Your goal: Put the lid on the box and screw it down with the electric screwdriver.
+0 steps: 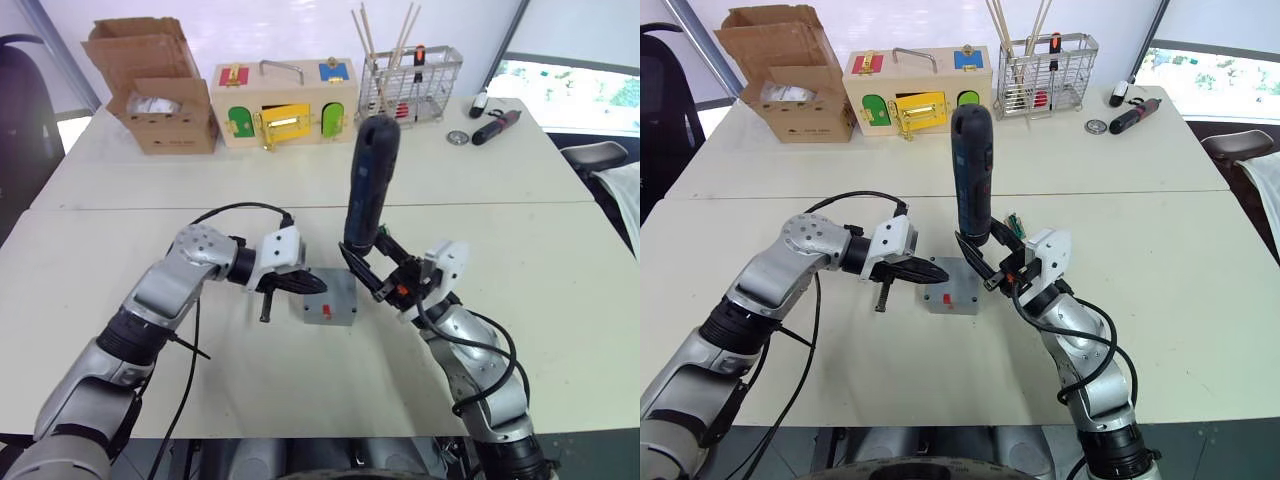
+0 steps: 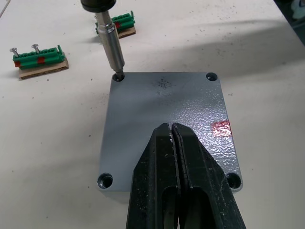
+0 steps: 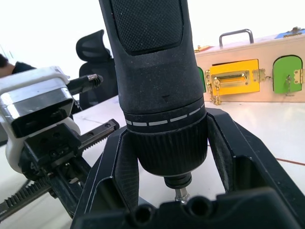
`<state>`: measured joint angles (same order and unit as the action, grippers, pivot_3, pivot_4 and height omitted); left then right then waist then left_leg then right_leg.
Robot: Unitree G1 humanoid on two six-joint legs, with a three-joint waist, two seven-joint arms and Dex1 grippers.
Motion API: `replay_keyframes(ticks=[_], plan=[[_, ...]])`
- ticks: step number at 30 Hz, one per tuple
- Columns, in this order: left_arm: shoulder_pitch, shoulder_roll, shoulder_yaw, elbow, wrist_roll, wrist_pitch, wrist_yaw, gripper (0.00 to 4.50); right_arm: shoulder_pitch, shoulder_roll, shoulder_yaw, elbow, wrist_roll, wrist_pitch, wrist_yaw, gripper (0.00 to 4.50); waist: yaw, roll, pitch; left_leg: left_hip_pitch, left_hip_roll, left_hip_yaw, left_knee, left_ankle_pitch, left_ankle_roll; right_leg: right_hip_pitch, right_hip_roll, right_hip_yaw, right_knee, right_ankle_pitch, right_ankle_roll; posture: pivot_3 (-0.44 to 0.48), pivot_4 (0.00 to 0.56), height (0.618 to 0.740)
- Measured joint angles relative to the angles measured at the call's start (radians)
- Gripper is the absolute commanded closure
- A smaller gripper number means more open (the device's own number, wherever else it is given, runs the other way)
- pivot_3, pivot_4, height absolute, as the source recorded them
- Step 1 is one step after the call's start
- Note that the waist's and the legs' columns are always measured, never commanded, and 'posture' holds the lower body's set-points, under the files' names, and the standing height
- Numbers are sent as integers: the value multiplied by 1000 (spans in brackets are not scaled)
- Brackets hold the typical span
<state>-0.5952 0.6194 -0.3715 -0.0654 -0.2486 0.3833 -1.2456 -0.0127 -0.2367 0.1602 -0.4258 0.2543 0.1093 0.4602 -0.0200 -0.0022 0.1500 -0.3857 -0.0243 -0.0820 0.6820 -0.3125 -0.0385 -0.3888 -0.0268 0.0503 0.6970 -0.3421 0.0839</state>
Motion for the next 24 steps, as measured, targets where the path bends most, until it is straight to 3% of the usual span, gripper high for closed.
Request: replay_keyframes(ticks=[8, 13, 24], plan=[[1, -10, -7, 2, 11, 3, 5, 4500, -1, -2, 1, 17, -15, 0, 0, 2752, 3, -3, -7, 2, 0, -1, 0, 0, 0, 3, 0, 0, -2, 0, 0, 0, 150, 740], [4, -24, -9, 4, 23, 20, 10, 4500, 2, 0, 1, 20, -15, 13, -2, 2752, 3, -3, -8, 16, 0, -2, -5, -1, 2, 20, 0, -1, -12, -1, 0, 0, 150, 740], [8, -29, -21, 4, 47, 5, 10, 4500, 7, 4, 14, 35, -35, -4, -1, 2752, 2, -4, -20, 17, 0, -3, -8, -2, 3, 21, 0, -1, -14, -1, 0, 0, 150, 740]])
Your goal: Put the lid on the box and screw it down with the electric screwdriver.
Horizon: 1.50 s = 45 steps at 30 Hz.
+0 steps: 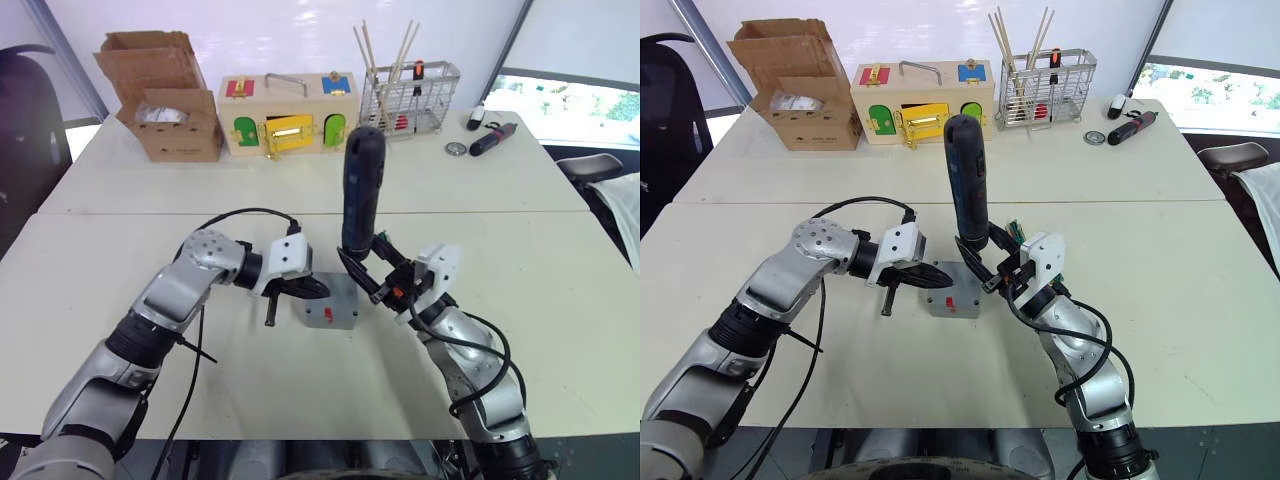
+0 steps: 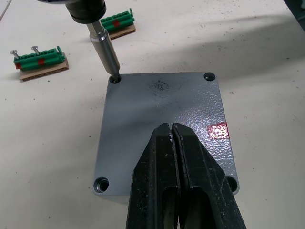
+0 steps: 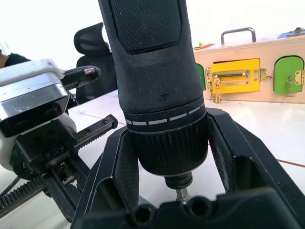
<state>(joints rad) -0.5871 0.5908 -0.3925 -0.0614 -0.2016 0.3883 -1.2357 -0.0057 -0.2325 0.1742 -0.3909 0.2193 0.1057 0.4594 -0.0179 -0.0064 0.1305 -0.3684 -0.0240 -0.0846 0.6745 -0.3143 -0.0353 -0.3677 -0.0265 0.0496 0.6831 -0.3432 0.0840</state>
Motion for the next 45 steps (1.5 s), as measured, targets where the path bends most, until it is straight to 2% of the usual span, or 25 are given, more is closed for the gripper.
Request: replay_keyframes(ticks=[6, 18, 36, 45], plan=[[8, 2, -1, -4, 6, 12, 0, 4500, 16, -2, 7, 6, -1, -16, 5, 2752, 0, 0, -3, 15, 0, 1, -10, 0, 0, 13, 0, 1, -7, -2, -2, 0, 150, 740], [23, 4, 3, -24, 10, 18, 5, 4500, 0, -22, 51, 6, -80, -27, 8, 2752, -1, -2, -8, 15, 0, 0, -12, -1, 1, 12, 0, 1, -9, -3, -2, 0, 150, 740], [38, 13, 5, -39, 11, 12, 7, 4500, 53, 16, 6, 2, 39, -33, 5, 2752, -1, -1, -13, 15, 1, -1, -19, -1, 1, 13, -1, 1, -16, -3, -2, 0, 150, 740], [38, 2, 5, -39, 11, 12, 17, 4500, 46, 16, 8, 4, 37, -42, 10, 2752, -1, 0, -13, 15, 1, 0, -23, -1, 1, 11, -1, 1, -18, -3, -3, 0, 150, 740]])
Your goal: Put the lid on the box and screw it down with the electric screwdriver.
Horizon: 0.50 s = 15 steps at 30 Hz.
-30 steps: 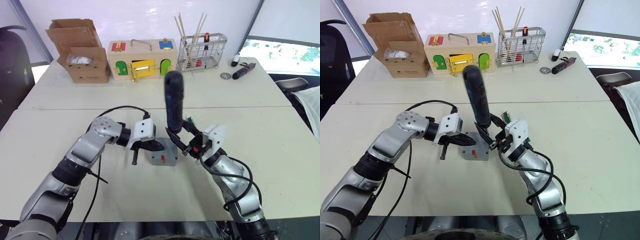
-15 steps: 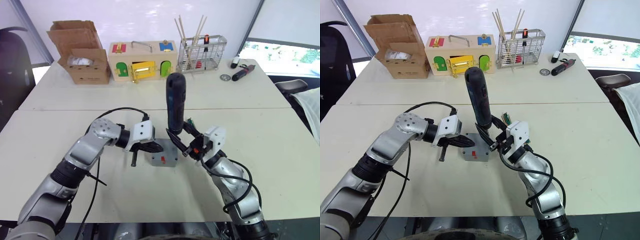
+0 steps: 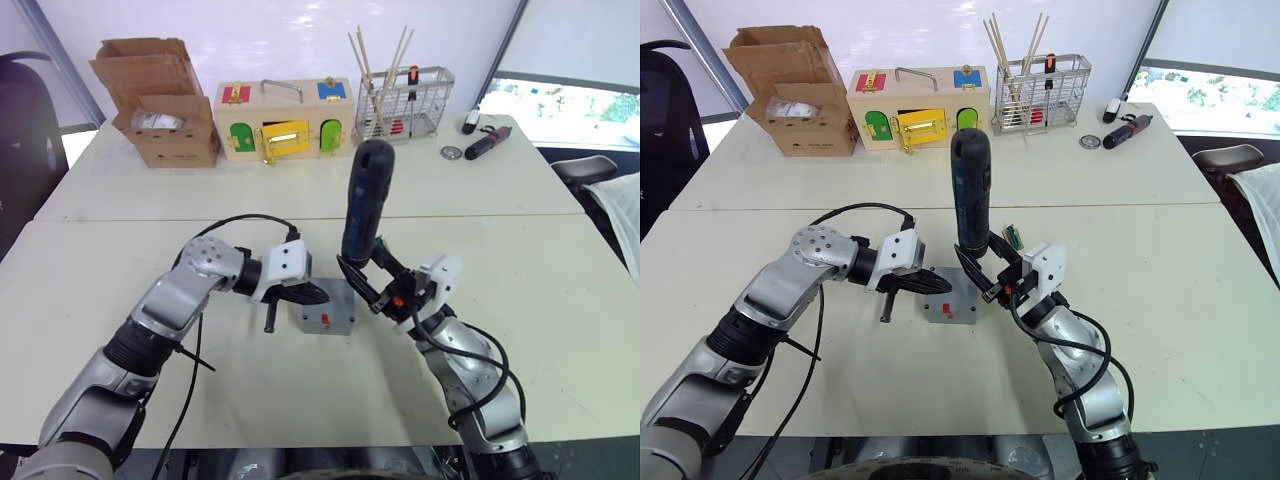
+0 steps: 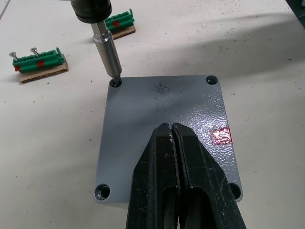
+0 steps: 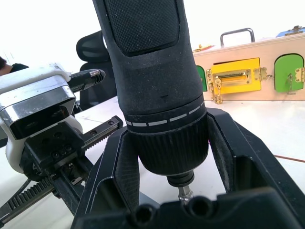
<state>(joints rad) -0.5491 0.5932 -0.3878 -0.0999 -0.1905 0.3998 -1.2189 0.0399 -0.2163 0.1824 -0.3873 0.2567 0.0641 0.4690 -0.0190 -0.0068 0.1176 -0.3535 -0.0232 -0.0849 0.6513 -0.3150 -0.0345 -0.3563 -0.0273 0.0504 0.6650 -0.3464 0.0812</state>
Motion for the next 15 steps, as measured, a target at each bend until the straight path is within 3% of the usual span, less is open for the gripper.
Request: replay_keyframes(ticks=[15], plan=[[2, -3, 0, -2, 0, -1, 1, 4500, -22, 19, 17, 48, -47, -78, -10, 2752, 2, 3, 4, -1, 0, 0, 0, 0, 0, 0, -1, 0, 0, 0, 0, 0, 150, 740]])
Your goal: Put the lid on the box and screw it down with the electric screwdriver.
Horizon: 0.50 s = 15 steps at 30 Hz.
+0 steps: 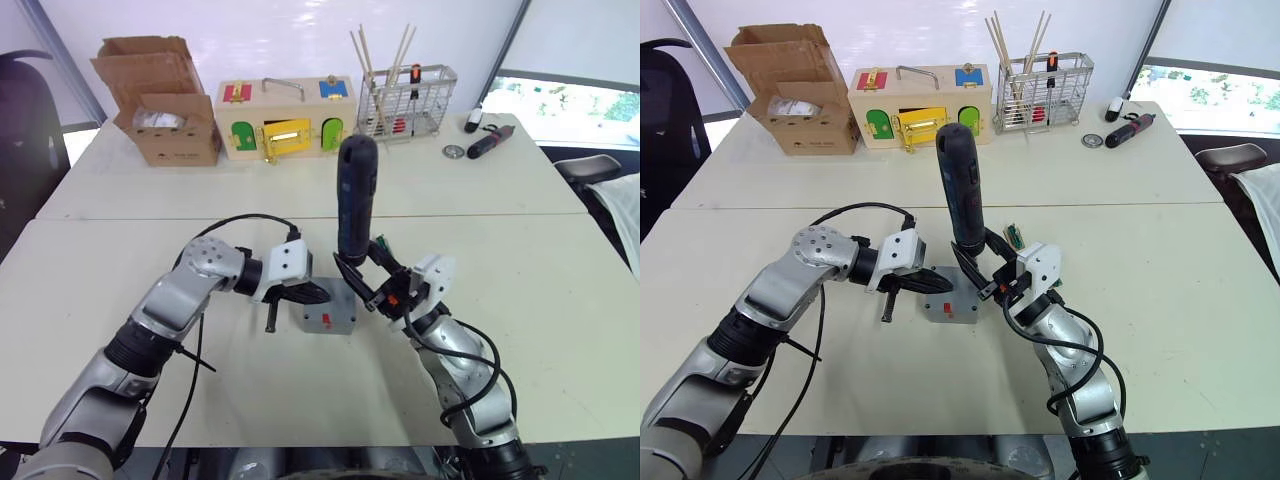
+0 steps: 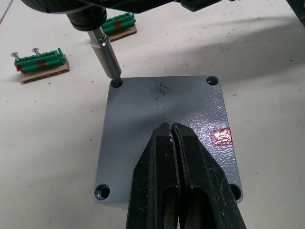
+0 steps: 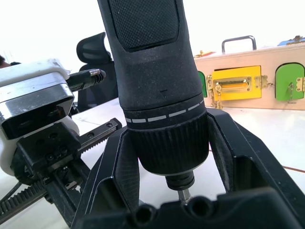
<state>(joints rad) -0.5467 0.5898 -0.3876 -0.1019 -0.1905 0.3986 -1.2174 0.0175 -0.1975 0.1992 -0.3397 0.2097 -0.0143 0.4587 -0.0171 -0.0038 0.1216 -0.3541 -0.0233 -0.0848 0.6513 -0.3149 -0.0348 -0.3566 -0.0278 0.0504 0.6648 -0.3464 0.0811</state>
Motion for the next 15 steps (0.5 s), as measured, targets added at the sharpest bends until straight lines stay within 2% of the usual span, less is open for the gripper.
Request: replay_keyframes(ticks=[15], plan=[[0, 0, 1, 0, 0, 2, 0, 4500, 9, 18, 2, 12, -1, 26, -35, 2752, 0, -1, -1, 1, 0, 0, -1, 0, 0, 1, 0, 0, 0, 0, 0, 0, 150, 740]])
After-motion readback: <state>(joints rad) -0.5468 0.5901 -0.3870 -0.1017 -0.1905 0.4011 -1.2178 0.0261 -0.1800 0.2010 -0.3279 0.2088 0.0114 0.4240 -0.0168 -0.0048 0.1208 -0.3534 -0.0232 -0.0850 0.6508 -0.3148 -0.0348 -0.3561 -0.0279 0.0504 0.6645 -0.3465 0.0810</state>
